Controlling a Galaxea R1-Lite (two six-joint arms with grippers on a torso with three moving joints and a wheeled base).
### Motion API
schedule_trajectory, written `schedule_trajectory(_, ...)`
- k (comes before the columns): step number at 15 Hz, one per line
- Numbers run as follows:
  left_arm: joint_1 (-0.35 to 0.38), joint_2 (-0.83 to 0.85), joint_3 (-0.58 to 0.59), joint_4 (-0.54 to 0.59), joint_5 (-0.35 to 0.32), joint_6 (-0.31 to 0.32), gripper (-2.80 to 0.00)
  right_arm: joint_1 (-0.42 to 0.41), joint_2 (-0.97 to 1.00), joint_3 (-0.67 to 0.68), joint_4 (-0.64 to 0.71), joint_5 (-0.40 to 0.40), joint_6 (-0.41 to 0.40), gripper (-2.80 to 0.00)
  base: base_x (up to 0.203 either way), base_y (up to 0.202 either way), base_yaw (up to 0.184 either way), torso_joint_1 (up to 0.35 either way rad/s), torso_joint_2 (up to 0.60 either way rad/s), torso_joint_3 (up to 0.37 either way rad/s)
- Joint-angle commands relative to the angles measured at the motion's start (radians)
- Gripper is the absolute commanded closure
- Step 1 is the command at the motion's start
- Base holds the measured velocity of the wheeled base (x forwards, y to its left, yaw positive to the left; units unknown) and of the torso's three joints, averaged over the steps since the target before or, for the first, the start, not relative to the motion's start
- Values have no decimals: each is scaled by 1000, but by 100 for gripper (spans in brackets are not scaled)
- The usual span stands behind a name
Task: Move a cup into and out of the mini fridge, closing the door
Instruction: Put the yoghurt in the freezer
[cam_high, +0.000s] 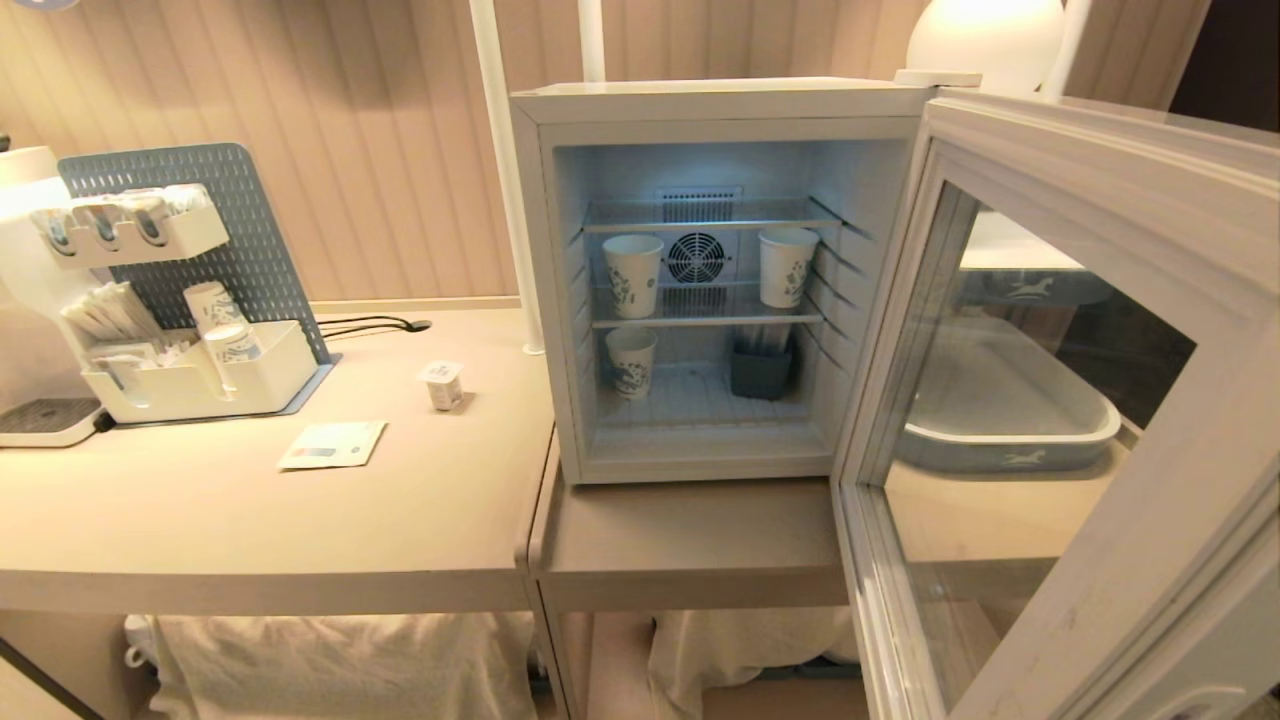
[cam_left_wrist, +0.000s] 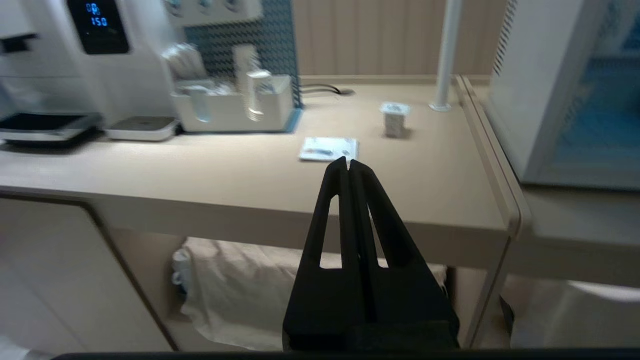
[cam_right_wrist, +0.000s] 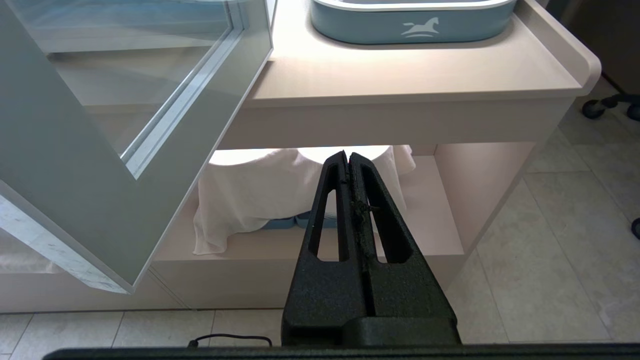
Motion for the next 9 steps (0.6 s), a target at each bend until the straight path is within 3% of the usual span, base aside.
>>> schedule_trajectory(1, 2, -19, 215, -196, -58, 5, 0, 0, 2, -1, 1, 0, 0, 0, 0, 0, 0, 0, 0, 0)
schedule_trajectory(2, 3, -19, 307, -247, -95, 5, 0, 0, 2, -1, 1, 0, 0, 0, 0, 0, 0, 0, 0, 0)
schedule_trajectory(4, 4, -20, 367, -311, -170, 10, 0, 0, 2, -1, 3, 0, 0, 0, 0, 0, 0, 0, 0, 0)
schedule_trajectory(5, 4, -20, 358, -304, -200, 17, 0, 0, 2, -1, 3, 0, 0, 0, 0, 0, 0, 0, 0, 0)
schedule_trajectory(7, 4, -19, 349, -127, -222, 17, 0, 0, 2, -1, 1, 0, 0, 0, 0, 0, 0, 0, 0, 0)
schedule_trajectory(8, 4, -19, 353, -104, -230, 14, 0, 0, 2, 1, 1, 0, 0, 0, 0, 0, 0, 0, 0, 0)
schedule_trajectory(9, 4, -19, 357, -152, -238, 9, 0, 0, 2, -1, 3, 0, 0, 0, 0, 0, 0, 0, 0, 0)
